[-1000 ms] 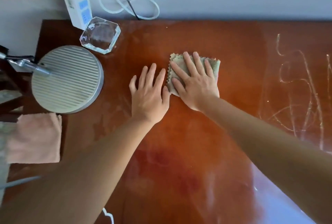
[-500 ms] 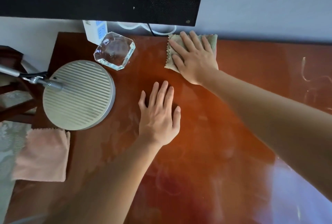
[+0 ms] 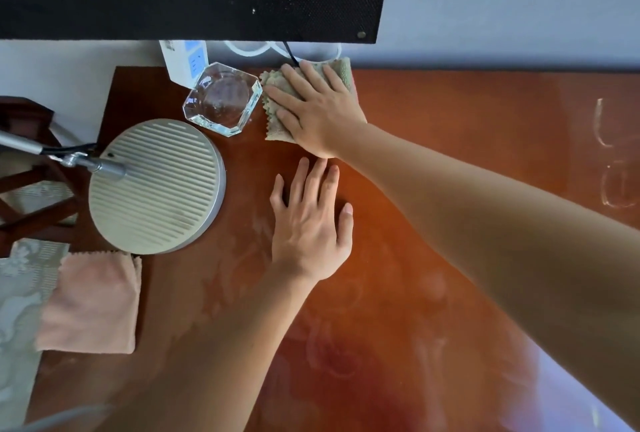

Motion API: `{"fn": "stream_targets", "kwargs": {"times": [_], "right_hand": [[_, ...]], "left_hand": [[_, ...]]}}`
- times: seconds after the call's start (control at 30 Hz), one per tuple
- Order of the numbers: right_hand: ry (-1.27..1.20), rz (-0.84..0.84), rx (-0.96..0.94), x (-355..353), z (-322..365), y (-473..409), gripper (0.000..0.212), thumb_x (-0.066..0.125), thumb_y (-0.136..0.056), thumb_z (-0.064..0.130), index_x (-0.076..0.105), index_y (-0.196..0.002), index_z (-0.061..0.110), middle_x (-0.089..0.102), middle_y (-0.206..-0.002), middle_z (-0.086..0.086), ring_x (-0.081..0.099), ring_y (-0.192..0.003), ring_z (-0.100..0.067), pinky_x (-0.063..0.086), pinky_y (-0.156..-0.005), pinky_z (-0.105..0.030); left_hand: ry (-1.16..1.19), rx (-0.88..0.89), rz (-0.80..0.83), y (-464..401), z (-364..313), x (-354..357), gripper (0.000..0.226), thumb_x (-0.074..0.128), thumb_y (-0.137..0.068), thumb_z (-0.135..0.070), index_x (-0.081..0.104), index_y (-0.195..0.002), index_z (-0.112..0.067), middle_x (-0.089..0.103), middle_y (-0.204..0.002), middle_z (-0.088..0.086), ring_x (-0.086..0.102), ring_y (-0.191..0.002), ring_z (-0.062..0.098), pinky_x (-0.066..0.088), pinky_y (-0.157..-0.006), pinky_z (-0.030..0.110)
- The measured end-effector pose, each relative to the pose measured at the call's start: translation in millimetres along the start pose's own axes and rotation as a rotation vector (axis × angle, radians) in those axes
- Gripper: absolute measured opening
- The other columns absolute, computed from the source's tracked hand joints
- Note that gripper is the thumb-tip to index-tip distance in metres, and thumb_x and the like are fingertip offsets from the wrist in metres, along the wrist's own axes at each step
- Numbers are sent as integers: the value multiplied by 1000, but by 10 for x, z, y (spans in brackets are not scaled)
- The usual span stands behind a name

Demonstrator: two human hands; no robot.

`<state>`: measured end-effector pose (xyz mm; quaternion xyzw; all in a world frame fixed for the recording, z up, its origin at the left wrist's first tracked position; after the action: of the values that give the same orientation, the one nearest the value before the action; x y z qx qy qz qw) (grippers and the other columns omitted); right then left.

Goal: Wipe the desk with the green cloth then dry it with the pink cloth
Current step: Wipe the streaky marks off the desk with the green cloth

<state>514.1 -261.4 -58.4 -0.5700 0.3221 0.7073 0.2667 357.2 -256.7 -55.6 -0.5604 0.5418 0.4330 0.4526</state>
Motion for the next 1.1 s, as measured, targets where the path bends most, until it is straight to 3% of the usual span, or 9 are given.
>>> {"fn": "stream_targets", "kwargs": {"times": [0.37,0.57,0.77,0.9,1.1], "right_hand": [[-56,-44,422,-54,-1397,1170,60,11,-104,59,9,-162,44,3,-173,1,-4,-159,-23,-4,-127,-45],[-75,-17,482,204,-826,2147,64,3,-103,61,11,-162,40,5,-173,-2,-2,-159,-27,3,-128,-51],[-99,53,470,538,-397,3273,62,-1,-105,59,8,-163,39,1,-172,-3,-6,-159,-26,5,-128,-52],[-85,37,487,488,-689,3331,62,-5,-103,60,5,-162,40,-1,-172,-2,-8,-158,-25,2,-128,-50],[-48,6,549,279,-1694,2956,60,-1,-103,62,-3,-160,44,0,-173,0,-6,-159,-24,1,-128,-49]], "left_hand": [[40,-7,22,3,-26,-14,62,32,-99,-43,48,-149,-10,38,-161,11,27,-153,32,16,-121,61],[17,-30,54,15,-74,-43,61,36,-97,-40,45,-150,-10,30,-165,12,23,-154,31,12,-119,56],[32,184,118,144,-923,40,56,37,-102,-39,44,-152,-16,31,-166,6,21,-155,26,4,-121,56],[27,239,138,96,-1299,141,53,37,-103,-39,46,-151,-18,34,-164,5,22,-155,26,6,-122,58],[29,162,119,-180,-1630,348,55,33,-102,-42,46,-151,-21,33,-165,5,22,-155,30,10,-121,61]]}}
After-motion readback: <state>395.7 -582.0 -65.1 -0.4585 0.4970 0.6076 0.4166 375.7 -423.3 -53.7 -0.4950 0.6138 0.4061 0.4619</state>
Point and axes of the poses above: each hand's wrist, its own y-axis away from the middle knuckle, its own x-axis out of the palm, z = x × y, the point moved 7 cm from there along -y, towards the middle knuckle
